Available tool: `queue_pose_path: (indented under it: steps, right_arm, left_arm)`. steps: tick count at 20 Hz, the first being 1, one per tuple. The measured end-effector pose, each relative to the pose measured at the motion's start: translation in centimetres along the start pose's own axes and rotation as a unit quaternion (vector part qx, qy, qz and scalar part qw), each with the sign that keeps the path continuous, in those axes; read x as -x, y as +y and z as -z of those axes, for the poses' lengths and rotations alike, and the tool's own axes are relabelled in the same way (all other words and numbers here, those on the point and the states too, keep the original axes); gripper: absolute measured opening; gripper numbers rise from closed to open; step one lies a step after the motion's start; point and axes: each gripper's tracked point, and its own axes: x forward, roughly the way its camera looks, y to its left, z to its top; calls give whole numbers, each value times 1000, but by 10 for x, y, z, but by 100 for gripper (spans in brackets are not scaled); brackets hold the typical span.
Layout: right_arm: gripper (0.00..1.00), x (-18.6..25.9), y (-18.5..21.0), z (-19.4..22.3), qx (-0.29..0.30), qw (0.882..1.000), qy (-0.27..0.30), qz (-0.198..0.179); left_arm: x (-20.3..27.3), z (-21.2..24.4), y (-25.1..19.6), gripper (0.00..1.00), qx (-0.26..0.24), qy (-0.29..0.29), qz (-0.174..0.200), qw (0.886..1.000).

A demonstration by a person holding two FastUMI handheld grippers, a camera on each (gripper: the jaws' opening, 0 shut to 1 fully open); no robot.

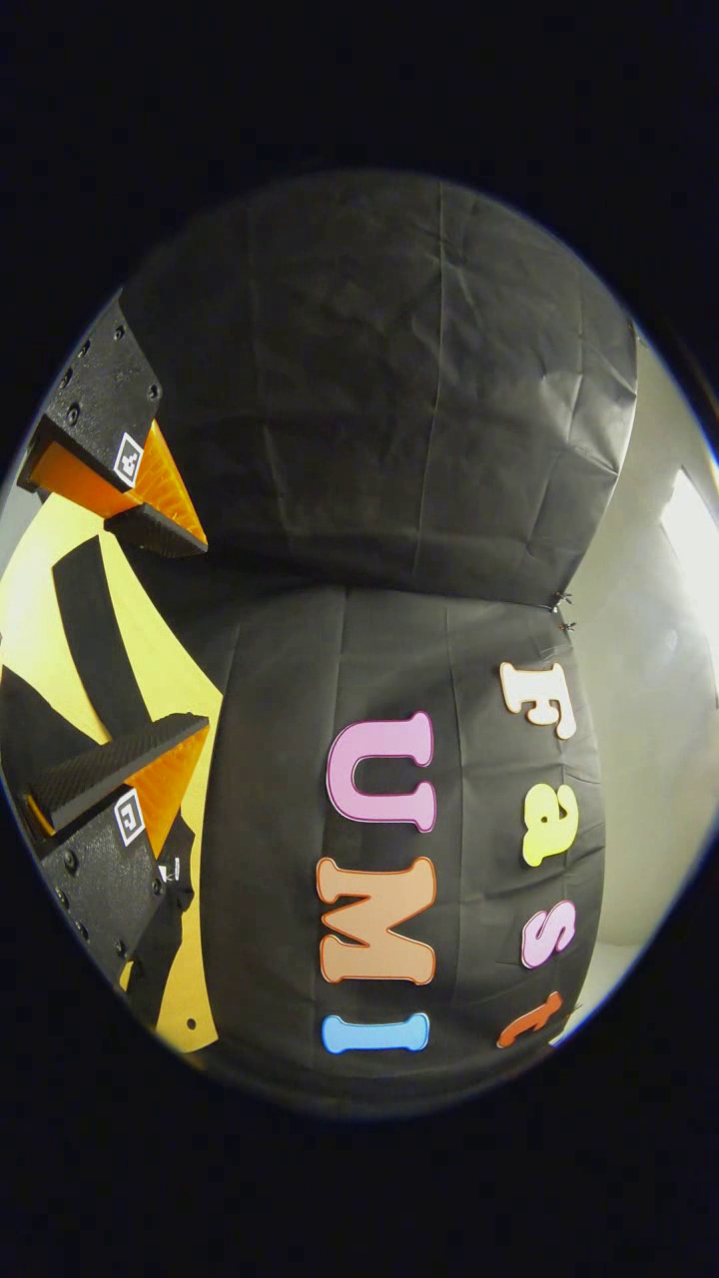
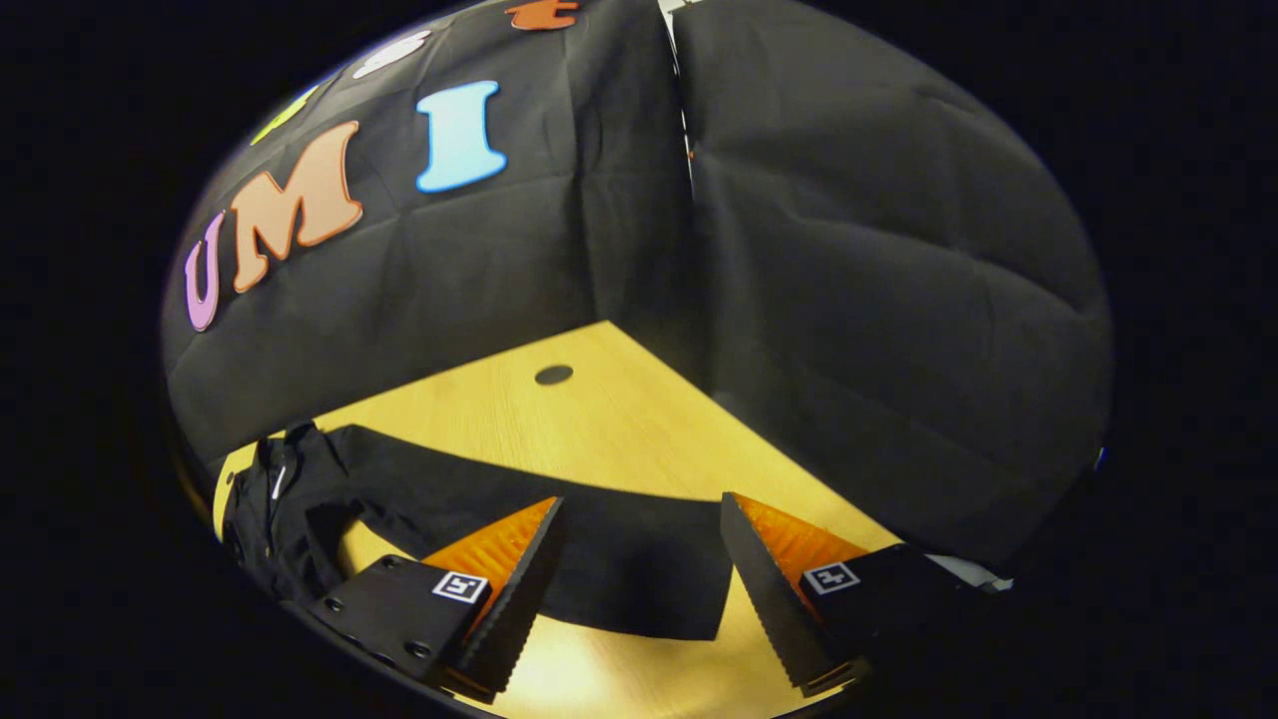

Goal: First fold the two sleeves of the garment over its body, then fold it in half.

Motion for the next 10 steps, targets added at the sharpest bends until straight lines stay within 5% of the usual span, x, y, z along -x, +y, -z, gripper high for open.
queue_pose_path:
  steps: [10]
  right_arm:
    - [99, -37, -8, 35, 24, 997, 71, 7]
  left_arm:
    - [-5, 2, -13, 92, -17, 1, 6, 1000]
